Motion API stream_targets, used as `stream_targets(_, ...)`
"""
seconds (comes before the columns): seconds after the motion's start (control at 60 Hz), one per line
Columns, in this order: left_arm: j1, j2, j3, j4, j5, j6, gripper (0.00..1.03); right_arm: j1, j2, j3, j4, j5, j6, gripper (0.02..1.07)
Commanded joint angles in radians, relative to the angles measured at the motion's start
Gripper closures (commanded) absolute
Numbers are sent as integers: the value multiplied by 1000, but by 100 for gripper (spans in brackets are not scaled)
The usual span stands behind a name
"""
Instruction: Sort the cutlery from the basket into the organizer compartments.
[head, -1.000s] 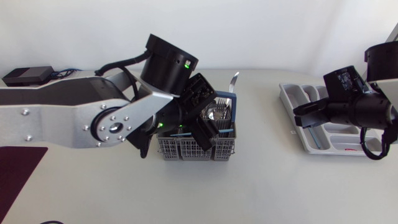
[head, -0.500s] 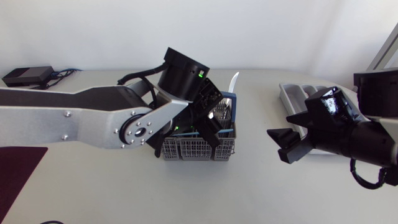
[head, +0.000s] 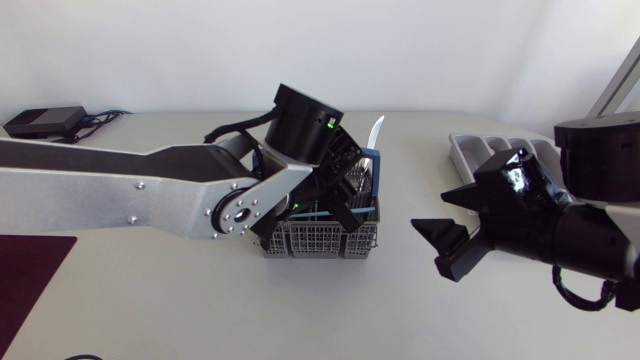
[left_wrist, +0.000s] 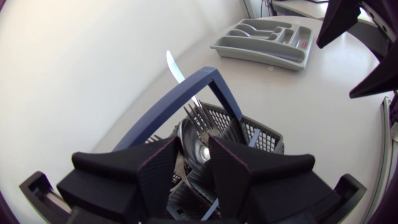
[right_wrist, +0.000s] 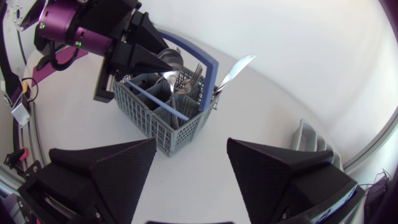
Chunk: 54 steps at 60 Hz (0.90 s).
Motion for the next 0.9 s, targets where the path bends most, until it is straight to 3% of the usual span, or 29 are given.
stream_targets(0.0,-10,31,25,15,-7,-17,75,26,-5,-37,18,-12,-25,23)
stream_targets(0.133,-15,42,23,24,-7,-16,80,48,3,-45,34,-12,-26,23)
stream_targets(0.367,-28,48,6,64,-16,2,100,65,12,-62,47,-9,-25,23)
stream_targets(0.883,-71,-108,-78,111,-84,113,100,94,9,-76,47,-4,-31,22)
